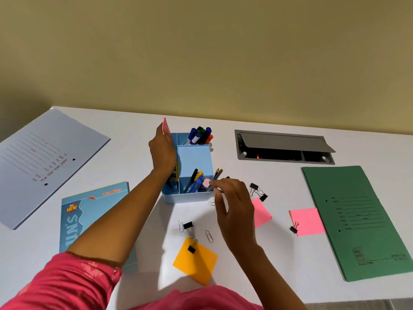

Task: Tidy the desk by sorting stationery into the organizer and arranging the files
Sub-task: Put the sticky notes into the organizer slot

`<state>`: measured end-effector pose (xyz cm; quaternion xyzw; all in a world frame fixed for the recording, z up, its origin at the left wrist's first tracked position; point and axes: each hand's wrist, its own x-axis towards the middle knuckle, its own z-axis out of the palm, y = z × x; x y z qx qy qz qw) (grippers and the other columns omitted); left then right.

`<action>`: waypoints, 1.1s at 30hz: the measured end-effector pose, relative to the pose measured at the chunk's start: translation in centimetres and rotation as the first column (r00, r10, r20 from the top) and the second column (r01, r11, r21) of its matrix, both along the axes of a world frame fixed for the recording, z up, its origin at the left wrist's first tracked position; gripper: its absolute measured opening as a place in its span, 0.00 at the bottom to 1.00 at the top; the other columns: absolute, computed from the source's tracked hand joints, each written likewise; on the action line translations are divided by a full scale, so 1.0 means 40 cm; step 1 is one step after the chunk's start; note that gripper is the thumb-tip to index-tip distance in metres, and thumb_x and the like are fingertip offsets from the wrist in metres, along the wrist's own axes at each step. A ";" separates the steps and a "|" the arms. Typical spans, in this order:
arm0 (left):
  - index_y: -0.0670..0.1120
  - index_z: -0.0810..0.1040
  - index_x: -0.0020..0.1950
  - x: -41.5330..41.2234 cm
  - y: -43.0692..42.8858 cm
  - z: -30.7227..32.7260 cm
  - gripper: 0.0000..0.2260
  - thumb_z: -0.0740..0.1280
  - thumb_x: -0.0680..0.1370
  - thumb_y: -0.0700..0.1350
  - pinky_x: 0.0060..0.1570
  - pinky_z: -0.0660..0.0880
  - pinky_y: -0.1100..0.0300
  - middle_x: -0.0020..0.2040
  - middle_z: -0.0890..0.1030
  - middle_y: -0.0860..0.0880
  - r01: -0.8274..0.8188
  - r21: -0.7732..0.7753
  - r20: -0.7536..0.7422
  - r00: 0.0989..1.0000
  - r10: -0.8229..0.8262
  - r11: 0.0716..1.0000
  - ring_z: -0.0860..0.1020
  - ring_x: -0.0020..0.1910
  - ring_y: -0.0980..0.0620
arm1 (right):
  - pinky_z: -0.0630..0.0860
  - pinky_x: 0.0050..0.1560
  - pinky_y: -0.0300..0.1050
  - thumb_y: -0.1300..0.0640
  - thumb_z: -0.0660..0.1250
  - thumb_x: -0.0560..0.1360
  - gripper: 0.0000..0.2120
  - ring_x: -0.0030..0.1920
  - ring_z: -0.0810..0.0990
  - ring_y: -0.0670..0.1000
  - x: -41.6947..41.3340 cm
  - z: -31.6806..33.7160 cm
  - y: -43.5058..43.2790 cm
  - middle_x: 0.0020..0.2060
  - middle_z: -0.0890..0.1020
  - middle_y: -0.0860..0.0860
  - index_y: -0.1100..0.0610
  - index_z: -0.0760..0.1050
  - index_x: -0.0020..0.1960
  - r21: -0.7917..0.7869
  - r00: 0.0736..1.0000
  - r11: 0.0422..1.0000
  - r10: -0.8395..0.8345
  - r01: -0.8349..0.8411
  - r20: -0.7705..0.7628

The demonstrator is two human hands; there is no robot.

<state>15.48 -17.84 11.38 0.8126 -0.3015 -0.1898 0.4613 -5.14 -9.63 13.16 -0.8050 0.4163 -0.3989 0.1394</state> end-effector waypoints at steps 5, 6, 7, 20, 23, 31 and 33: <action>0.43 0.65 0.73 -0.005 0.003 -0.048 0.18 0.55 0.83 0.44 0.52 0.67 0.64 0.64 0.76 0.41 0.148 0.004 -0.021 0.989 -0.147 0.989 0.76 0.59 0.44 | 0.75 0.53 0.41 0.62 0.62 0.78 0.08 0.53 0.77 0.51 -0.011 -0.015 0.016 0.50 0.80 0.53 0.60 0.78 0.55 0.051 0.999 0.998 0.034 -0.032 -0.042; 0.43 0.64 0.74 -0.007 0.005 -0.053 0.20 0.59 0.82 0.43 0.56 0.68 0.63 0.67 0.74 0.42 0.173 0.014 -0.047 0.984 -0.172 0.985 0.75 0.62 0.44 | 0.75 0.52 0.41 0.62 0.62 0.78 0.08 0.53 0.77 0.51 -0.013 -0.021 0.020 0.50 0.80 0.53 0.60 0.78 0.54 0.062 0.997 0.997 0.049 -0.045 -0.053; 0.43 0.62 0.74 -0.007 0.005 -0.055 0.23 0.62 0.80 0.43 0.61 0.68 0.60 0.69 0.72 0.43 0.187 0.020 -0.079 0.980 -0.184 0.982 0.74 0.64 0.44 | 0.75 0.52 0.41 0.61 0.62 0.79 0.08 0.53 0.77 0.51 -0.015 -0.027 0.024 0.49 0.80 0.53 0.60 0.78 0.54 0.068 0.996 0.996 0.061 -0.057 -0.065; 0.45 0.71 0.68 -0.029 0.104 -0.037 0.16 0.58 0.80 0.39 0.57 0.69 0.65 0.65 0.76 0.48 0.052 -0.148 -0.074 0.995 -0.063 0.988 0.74 0.62 0.51 | 0.73 0.48 0.34 0.65 0.64 0.77 0.07 0.49 0.76 0.46 -0.046 -0.087 0.056 0.48 0.78 0.49 0.56 0.76 0.52 0.231 0.989 0.970 0.102 -0.074 -0.109; 0.44 0.73 0.62 -0.046 0.174 -0.040 0.13 0.58 0.79 0.38 0.46 0.71 0.71 0.60 0.76 0.48 0.001 -0.217 0.008 1.000 0.001 0.976 0.75 0.54 0.53 | 0.75 0.46 0.42 0.65 0.66 0.74 0.08 0.49 0.76 0.49 -0.059 -0.124 0.075 0.48 0.76 0.49 0.56 0.75 0.51 0.464 0.954 0.886 0.121 0.022 -0.276; 0.42 0.75 0.55 -0.060 0.404 -0.146 0.09 0.60 0.77 0.35 0.44 0.70 0.55 0.52 0.76 0.44 -0.011 -0.050 0.015 1.000 0.012 0.999 0.74 0.46 0.48 | 0.71 0.53 0.42 0.49 0.75 0.68 0.25 0.57 0.71 0.52 -0.057 -0.191 0.126 0.55 0.73 0.52 0.57 0.69 0.59 0.679 0.740 0.699 0.332 0.223 -0.584; 0.41 0.75 0.55 -0.064 0.451 -0.163 0.08 0.59 0.79 0.36 0.43 0.68 0.59 0.51 0.76 0.45 0.000 0.011 0.011 1.000 0.000 1.000 0.74 0.48 0.49 | 0.71 0.55 0.45 0.46 0.76 0.66 0.31 0.58 0.70 0.53 -0.050 -0.204 0.143 0.57 0.72 0.53 0.58 0.66 0.62 0.647 0.662 0.725 0.367 0.236 -0.653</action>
